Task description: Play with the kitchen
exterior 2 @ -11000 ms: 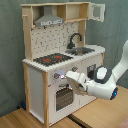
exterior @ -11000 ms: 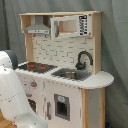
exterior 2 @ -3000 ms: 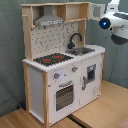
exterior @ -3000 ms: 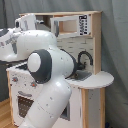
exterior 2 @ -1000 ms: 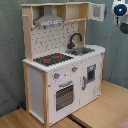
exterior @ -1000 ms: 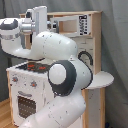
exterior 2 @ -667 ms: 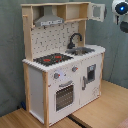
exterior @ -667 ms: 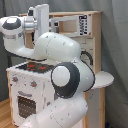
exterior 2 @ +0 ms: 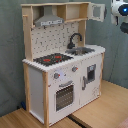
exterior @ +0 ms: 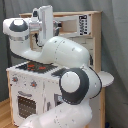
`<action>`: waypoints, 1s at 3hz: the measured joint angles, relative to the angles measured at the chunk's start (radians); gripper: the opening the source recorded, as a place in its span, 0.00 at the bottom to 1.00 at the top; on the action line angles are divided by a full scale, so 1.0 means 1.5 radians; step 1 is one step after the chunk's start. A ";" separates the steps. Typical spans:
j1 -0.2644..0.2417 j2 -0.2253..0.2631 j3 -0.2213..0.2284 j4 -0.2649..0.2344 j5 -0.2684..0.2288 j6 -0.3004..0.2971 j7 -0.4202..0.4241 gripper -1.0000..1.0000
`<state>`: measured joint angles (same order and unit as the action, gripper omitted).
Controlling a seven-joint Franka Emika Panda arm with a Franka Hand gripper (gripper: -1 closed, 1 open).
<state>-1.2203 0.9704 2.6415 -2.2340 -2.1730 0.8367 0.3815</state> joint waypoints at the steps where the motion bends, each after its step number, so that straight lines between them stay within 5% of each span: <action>1: -0.003 0.039 -0.006 -0.021 -0.011 0.051 -0.026 0.00; 3: -0.015 0.051 -0.050 -0.023 -0.012 0.185 -0.030 0.00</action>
<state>-1.2422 1.0464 2.5666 -2.2691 -2.1914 1.1146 0.3360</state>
